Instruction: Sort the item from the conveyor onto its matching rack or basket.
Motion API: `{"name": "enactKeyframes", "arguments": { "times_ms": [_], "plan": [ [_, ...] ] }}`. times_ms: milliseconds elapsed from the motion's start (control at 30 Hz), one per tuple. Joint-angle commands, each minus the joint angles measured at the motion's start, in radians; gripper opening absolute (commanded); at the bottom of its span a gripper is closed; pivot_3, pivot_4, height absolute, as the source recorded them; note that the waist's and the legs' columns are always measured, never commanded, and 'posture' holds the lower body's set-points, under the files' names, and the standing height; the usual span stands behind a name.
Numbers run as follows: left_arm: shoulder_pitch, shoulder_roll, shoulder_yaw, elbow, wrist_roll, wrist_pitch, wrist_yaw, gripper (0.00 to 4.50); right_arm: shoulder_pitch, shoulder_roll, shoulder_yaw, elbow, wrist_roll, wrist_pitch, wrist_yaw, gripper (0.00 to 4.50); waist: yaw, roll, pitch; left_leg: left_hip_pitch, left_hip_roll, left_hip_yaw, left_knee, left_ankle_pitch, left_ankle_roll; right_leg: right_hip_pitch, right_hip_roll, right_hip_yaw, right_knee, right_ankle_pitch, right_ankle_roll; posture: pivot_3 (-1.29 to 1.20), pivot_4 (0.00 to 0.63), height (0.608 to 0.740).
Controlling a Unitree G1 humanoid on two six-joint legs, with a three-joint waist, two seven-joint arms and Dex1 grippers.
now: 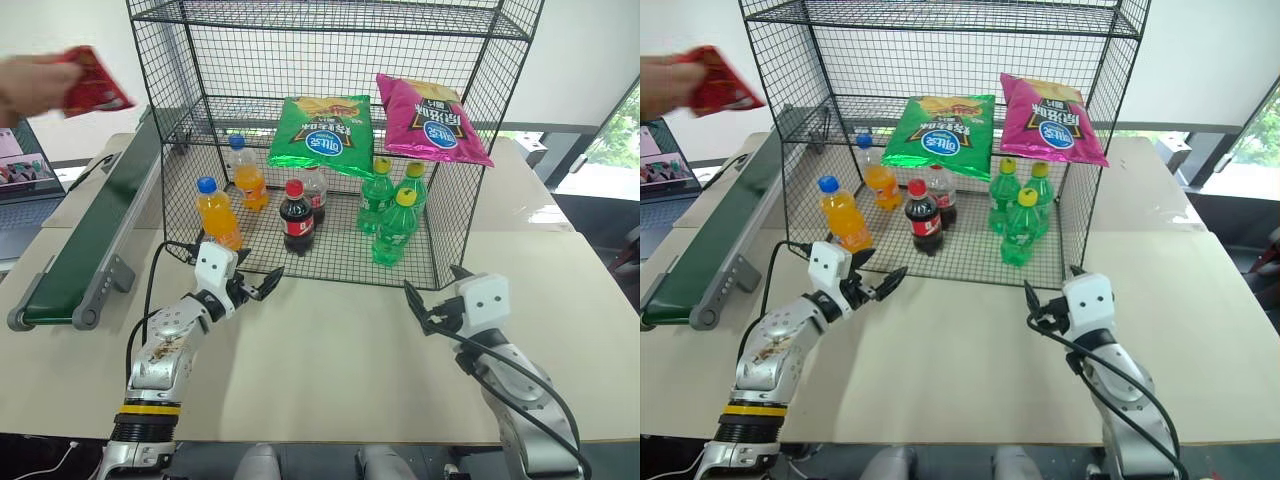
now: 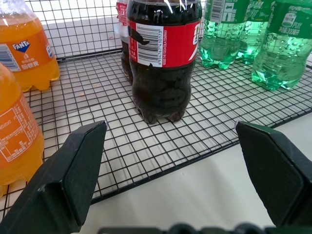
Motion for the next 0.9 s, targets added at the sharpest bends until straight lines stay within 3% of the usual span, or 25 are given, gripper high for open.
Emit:
{"name": "enactKeyframes", "arguments": {
  "times_ms": [33,367,567,767,900],
  "plan": [
    [0.003,0.003,0.019,-0.038,-0.003,-0.030,0.006,4.50,-0.027,0.003,-0.002,-0.013,0.007,-0.018,0.001,4.45,0.000,0.000,0.000,0.000,0.000,0.000,0.000,0.000,0.000,0.000,0.000,0.000,0.000,0.000,0.000,0.00,0.150,0.740],
    [0.000,0.013,0.036,-0.034,-0.004,-0.031,0.017,4.50,-0.026,-0.005,-0.002,-0.029,0.015,-0.006,0.014,4.45,0.000,0.000,0.000,0.000,0.000,0.000,0.000,0.000,0.000,0.000,0.000,0.000,0.000,0.000,0.000,0.00,0.150,0.740],
    [0.016,0.045,0.093,-0.068,-0.052,0.008,-0.002,4.50,-0.099,-0.060,-0.012,-0.071,0.142,0.059,0.143,4.45,-0.002,0.000,0.000,0.000,0.000,0.000,0.000,0.000,0.000,0.000,0.000,0.000,0.000,0.000,0.000,0.00,0.150,0.740],
    [0.039,0.079,0.322,-0.213,-0.319,0.227,0.071,4.50,-0.248,-0.146,-0.024,-0.089,0.320,0.158,0.280,4.45,-0.006,0.000,0.000,-0.001,0.000,-0.001,0.002,-0.001,0.002,0.000,0.000,0.000,0.001,0.000,0.000,0.00,0.150,0.740],
    [0.035,0.056,0.531,-0.258,-0.607,0.432,0.279,4.50,-0.369,-0.156,0.001,-0.030,0.380,0.159,0.341,4.45,-0.005,0.000,0.000,-0.001,0.000,-0.002,0.005,-0.002,0.004,0.002,0.000,-0.001,0.001,0.000,0.001,0.00,0.150,0.740]
  ]
}}
